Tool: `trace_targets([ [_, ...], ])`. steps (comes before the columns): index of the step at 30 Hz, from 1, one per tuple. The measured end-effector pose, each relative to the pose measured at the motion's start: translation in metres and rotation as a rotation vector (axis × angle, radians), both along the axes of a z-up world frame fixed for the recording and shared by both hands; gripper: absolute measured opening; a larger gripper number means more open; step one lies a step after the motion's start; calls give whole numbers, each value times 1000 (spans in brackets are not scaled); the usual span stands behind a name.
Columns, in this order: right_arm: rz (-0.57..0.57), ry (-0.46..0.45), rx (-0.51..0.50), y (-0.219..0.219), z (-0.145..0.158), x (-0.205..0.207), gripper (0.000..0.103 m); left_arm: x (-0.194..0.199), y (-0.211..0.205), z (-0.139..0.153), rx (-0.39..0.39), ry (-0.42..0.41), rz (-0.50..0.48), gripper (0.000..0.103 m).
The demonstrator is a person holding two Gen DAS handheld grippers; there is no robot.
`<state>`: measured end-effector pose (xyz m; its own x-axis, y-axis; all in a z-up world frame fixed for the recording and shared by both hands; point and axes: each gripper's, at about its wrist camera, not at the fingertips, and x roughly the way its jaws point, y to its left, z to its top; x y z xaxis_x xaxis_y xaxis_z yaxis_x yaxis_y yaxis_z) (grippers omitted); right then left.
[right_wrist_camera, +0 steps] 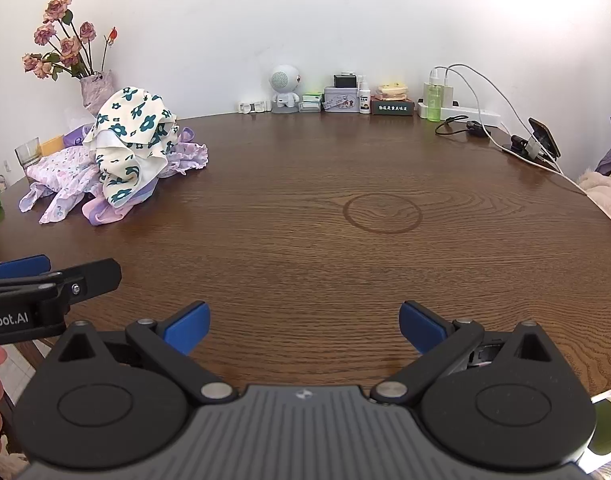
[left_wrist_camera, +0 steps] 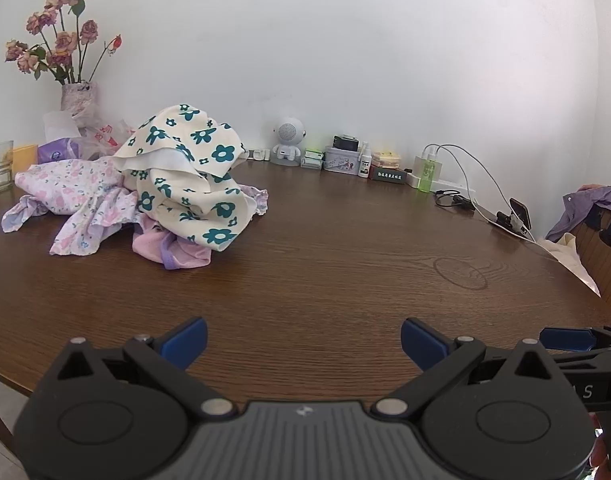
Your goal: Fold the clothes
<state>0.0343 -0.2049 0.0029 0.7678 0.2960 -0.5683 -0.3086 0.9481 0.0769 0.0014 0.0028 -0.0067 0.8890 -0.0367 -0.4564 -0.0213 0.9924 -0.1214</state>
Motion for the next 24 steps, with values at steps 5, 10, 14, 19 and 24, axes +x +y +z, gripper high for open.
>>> trace_targets([
  [5, 2, 2, -1, -1, -1, -1, 103, -2, 0, 0, 0, -1, -1, 103],
  [10, 1, 5, 0, 0, -1, -1, 103, -2, 0, 0, 1, -4, -1, 103],
  [14, 4, 11, -1, 0, -2, 0, 103, -2, 0, 1, 2, -2, -1, 103],
  [19, 6, 10, -1, 0, -2, -1, 103, -3, 0, 1, 4, -4, 0, 103],
  [24, 6, 12, 0, 0, -2, -1, 103, -3, -1, 1, 6, -4, 2, 103],
])
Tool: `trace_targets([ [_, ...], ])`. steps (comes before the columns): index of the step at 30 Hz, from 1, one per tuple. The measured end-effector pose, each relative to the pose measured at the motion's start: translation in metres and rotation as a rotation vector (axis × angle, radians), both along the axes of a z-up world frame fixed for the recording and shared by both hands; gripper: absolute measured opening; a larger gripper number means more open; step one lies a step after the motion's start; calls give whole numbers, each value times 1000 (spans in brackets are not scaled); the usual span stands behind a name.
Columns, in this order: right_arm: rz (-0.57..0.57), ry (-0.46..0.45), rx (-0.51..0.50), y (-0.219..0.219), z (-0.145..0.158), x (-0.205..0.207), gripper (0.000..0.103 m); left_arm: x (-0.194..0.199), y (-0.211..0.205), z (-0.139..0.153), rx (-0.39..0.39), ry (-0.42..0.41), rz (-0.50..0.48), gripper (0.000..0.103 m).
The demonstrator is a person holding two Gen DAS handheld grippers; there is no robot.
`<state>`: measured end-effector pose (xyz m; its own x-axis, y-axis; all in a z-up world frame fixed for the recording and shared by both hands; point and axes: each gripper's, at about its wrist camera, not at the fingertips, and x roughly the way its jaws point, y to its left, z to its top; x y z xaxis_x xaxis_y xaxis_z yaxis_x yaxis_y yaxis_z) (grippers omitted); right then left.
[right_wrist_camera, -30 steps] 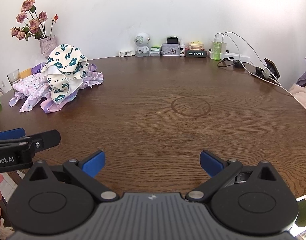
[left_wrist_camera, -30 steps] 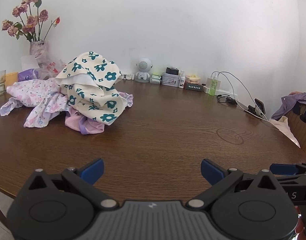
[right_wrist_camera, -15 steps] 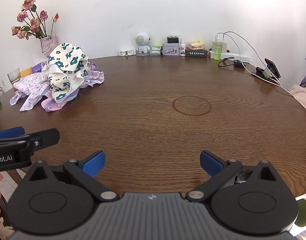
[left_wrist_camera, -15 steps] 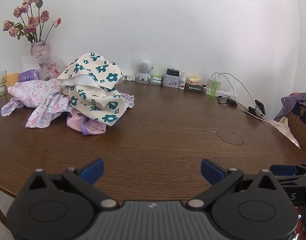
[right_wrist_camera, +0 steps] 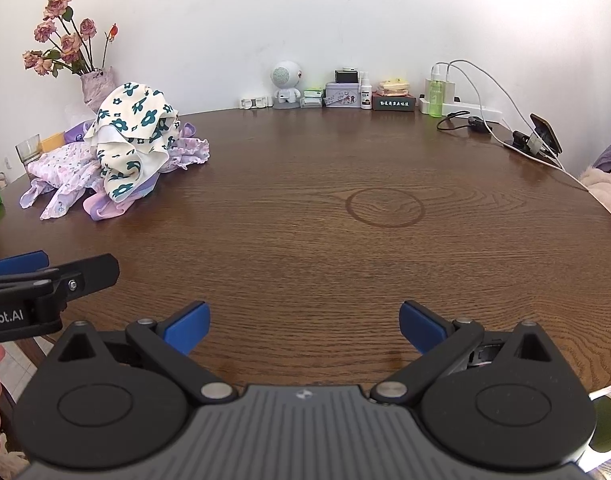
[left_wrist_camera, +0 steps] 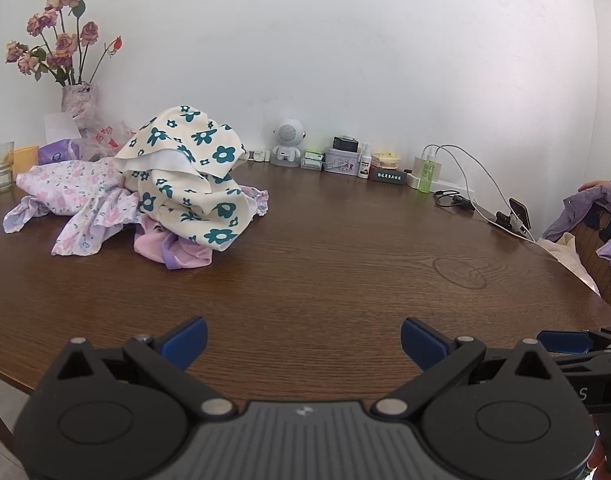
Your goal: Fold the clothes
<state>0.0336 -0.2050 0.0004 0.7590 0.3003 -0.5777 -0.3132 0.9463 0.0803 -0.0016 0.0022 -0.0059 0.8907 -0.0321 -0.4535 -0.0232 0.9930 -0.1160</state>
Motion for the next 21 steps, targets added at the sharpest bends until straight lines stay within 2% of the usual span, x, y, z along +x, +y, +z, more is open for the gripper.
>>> trace_targets([
  [21, 4, -10, -5, 1, 4, -1, 103, -2, 0, 3, 5, -9, -4, 103],
])
